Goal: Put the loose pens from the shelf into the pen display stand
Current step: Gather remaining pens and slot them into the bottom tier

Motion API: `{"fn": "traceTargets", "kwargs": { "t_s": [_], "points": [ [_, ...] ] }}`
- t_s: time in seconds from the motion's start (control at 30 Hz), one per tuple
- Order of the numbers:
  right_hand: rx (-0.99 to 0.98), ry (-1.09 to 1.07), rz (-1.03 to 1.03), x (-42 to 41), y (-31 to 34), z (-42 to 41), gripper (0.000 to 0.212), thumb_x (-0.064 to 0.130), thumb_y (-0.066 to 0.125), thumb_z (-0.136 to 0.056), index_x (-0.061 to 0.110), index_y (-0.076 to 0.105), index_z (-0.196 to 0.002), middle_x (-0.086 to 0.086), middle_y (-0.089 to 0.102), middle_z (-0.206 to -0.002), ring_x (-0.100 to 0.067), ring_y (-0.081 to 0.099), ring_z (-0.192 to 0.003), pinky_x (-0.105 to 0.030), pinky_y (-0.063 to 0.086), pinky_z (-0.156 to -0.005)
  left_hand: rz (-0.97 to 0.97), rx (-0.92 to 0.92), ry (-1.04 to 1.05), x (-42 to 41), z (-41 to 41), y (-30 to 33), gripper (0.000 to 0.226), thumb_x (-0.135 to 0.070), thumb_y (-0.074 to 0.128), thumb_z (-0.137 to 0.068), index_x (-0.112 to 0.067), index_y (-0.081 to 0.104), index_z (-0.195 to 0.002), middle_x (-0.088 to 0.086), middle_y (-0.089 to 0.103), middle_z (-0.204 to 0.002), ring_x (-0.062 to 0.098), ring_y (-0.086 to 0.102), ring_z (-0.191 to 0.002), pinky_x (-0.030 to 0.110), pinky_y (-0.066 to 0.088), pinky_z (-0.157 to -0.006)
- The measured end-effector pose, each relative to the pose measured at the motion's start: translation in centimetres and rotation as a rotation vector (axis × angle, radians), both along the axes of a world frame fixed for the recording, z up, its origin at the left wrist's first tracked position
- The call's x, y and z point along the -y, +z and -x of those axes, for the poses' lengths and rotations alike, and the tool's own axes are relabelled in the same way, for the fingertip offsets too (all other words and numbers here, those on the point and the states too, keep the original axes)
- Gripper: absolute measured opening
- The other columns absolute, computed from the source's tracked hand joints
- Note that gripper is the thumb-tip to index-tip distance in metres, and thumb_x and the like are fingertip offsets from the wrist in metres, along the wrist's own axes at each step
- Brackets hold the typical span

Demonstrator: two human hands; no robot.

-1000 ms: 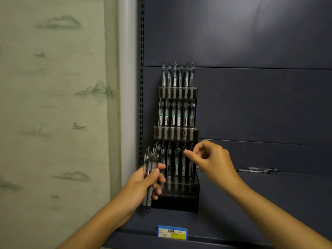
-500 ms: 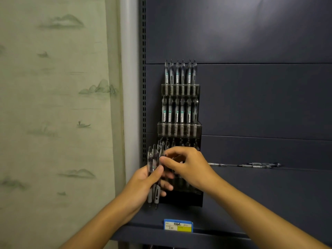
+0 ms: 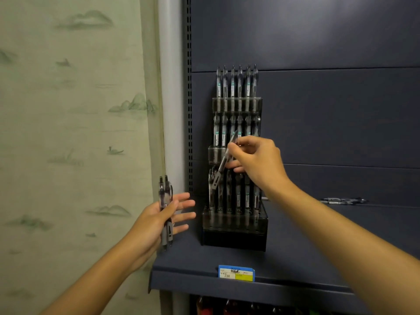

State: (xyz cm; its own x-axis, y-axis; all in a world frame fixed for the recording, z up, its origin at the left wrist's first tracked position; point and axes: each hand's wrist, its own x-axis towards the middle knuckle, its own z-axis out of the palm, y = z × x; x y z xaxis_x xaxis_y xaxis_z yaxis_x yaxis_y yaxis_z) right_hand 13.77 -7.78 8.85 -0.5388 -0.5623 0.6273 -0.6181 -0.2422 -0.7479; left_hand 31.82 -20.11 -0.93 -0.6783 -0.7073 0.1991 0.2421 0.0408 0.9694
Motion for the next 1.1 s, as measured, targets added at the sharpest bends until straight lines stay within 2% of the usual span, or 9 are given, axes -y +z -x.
{"fn": "traceTargets", "kwargs": {
  "t_s": [0.23,0.37,0.47,0.53,0.67,0.83,1.0,1.1],
  "points": [
    [-0.122,-0.026,-0.092,1.0,-2.5,-0.4,0.007,0.025,0.066,-0.095,0.024,0.068,-0.088,0.003,0.074,-0.078,-0.006,0.073,-0.065,-0.029,0.062,-0.074,-0.049,0.016,0.054,0.6,-0.7,-0.6,0.025,-0.019,0.047,-0.101,-0.013,0.066,-0.116,0.004,0.075,-0.106,0.021,0.073,-0.093,0.037,0.056,-0.083],
    [-0.126,-0.023,-0.098,1.2,-3.4,-0.6,0.007,0.026,0.066,-0.094,0.030,0.064,-0.090,0.004,0.075,-0.078,-0.006,0.072,-0.067,-0.025,0.061,-0.073,-0.046,0.027,0.063,0.5,-1.0,-0.7,0.025,-0.020,0.047,-0.101,-0.013,0.067,-0.115,0.005,0.076,-0.106,0.021,0.073,-0.092,0.037,0.056,-0.082],
    [-0.122,-0.009,-0.147,1.7,-4.1,-0.6,0.005,0.026,0.068,-0.093,0.021,0.069,-0.093,0.003,0.074,-0.078,-0.008,0.073,-0.065,-0.025,0.062,-0.069,-0.040,0.028,0.060,0.3,-1.0,-0.7,0.025,-0.021,0.048,-0.100,-0.014,0.067,-0.114,0.005,0.075,-0.105,0.022,0.073,-0.092,0.038,0.056,-0.082],
    [-0.127,-0.017,-0.206,2.1,-4.5,-0.5,0.017,0.028,0.070,-0.092,0.014,0.072,-0.100,0.002,0.074,-0.079,-0.008,0.073,-0.064,-0.027,0.062,-0.067,-0.035,0.031,0.054,0.2,-0.9,-0.7,0.025,-0.021,0.048,-0.100,-0.014,0.068,-0.113,0.006,0.075,-0.105,0.022,0.073,-0.092,0.039,0.055,-0.083],
    [-0.246,-0.065,-0.326,2.5,-5.2,-0.3,0.018,0.036,0.071,-0.090,0.019,0.069,-0.095,0.004,0.073,-0.073,-0.004,0.071,-0.060,-0.030,0.061,-0.070,-0.021,0.039,0.031,-0.2,-0.8,-0.7,0.024,-0.021,0.048,-0.100,-0.014,0.068,-0.111,0.005,0.075,-0.103,0.021,0.073,-0.089,0.040,0.056,-0.080],
    [-0.301,-0.115,-0.371,2.0,-5.6,-0.2,0.025,0.043,0.071,-0.088,0.020,0.065,-0.082,0.002,0.073,-0.066,-0.002,0.068,-0.055,-0.024,0.056,-0.065,0.010,0.039,-0.005,-0.6,-0.5,-0.6,0.025,-0.022,0.048,-0.098,-0.013,0.067,-0.112,0.005,0.075,-0.101,0.021,0.072,-0.087,0.037,0.058,-0.074],
    [-0.274,-0.059,-0.313,0.7,-5.0,-0.9,0.024,0.042,0.073,-0.087,0.020,0.065,-0.082,0.000,0.072,-0.068,-0.006,0.068,-0.056,-0.022,0.057,-0.065,0.017,0.010,-0.070,-1.1,-0.1,0.0,0.031,-0.027,0.054,-0.090,-0.013,0.066,-0.114,0.005,0.075,-0.101,0.024,0.072,-0.085,0.036,0.059,-0.069],
    [-0.197,0.111,-0.256,0.0,-4.0,-1.8,0.016,0.035,0.074,-0.087,0.020,0.070,-0.088,0.001,0.072,-0.072,-0.009,0.070,-0.064,-0.026,0.059,-0.065,0.022,-0.017,-0.127,-1.5,0.5,0.7,0.035,-0.028,0.055,-0.087,-0.012,0.065,-0.117,0.006,0.074,-0.102,0.025,0.072,-0.085,0.036,0.061,-0.069]
  ]
}}
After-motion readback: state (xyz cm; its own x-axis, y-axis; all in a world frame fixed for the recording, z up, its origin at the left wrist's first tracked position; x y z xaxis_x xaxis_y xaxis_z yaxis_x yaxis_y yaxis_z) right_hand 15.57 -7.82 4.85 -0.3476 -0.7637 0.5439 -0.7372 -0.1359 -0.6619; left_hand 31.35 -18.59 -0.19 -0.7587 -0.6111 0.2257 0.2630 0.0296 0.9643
